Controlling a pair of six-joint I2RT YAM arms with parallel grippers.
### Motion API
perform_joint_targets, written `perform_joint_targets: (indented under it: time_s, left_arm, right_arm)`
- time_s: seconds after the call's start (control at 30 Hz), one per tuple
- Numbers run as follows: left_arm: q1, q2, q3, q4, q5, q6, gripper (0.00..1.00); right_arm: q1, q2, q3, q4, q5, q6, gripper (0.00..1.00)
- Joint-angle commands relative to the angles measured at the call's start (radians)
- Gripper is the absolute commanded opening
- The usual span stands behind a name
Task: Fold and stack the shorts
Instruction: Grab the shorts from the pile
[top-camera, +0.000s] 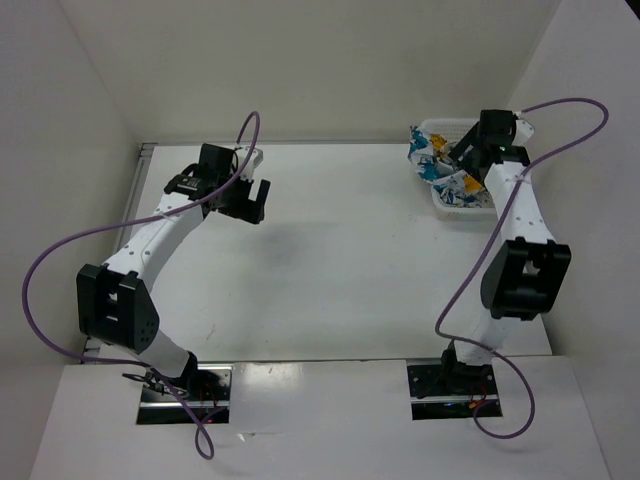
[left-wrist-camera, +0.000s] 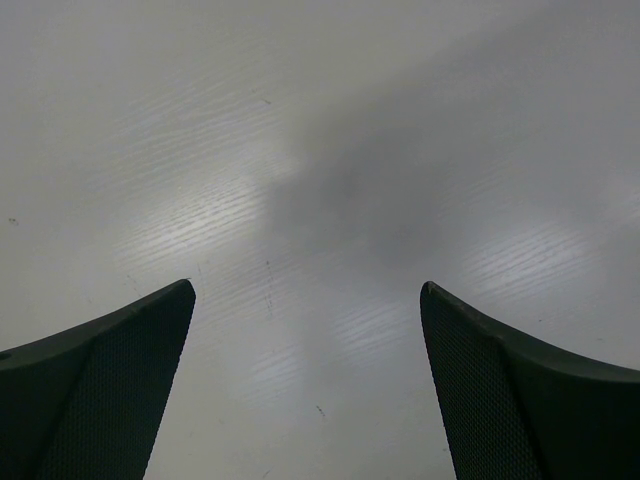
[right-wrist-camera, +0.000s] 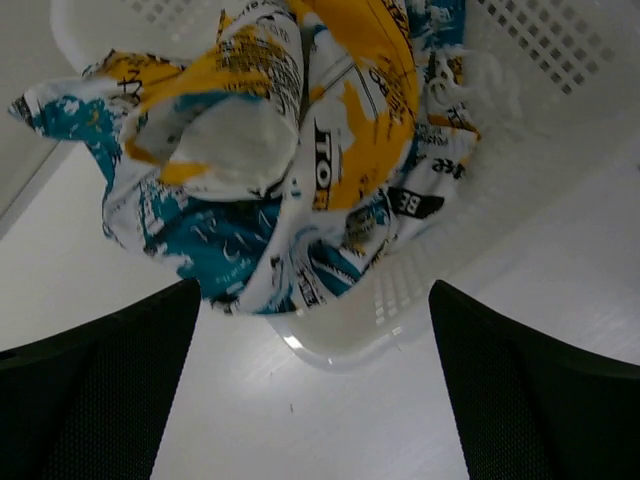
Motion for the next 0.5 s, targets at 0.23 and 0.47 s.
perform_joint_targets:
  time_s: [0.23,0.47]
  left_arm:
    - [0.004,-0.007,0.042,-0.017,0.032,0.003,1.00]
    - [0.013,-0.037,0.042,-0.027,0.032,0.003,1.00]
  right_arm:
    - [-0.151,0.277,0.108,0.139,-0.326,0.077,0.79]
    - [-0.148,0.261,0.148,0.146,-0.278,0.078,0.00]
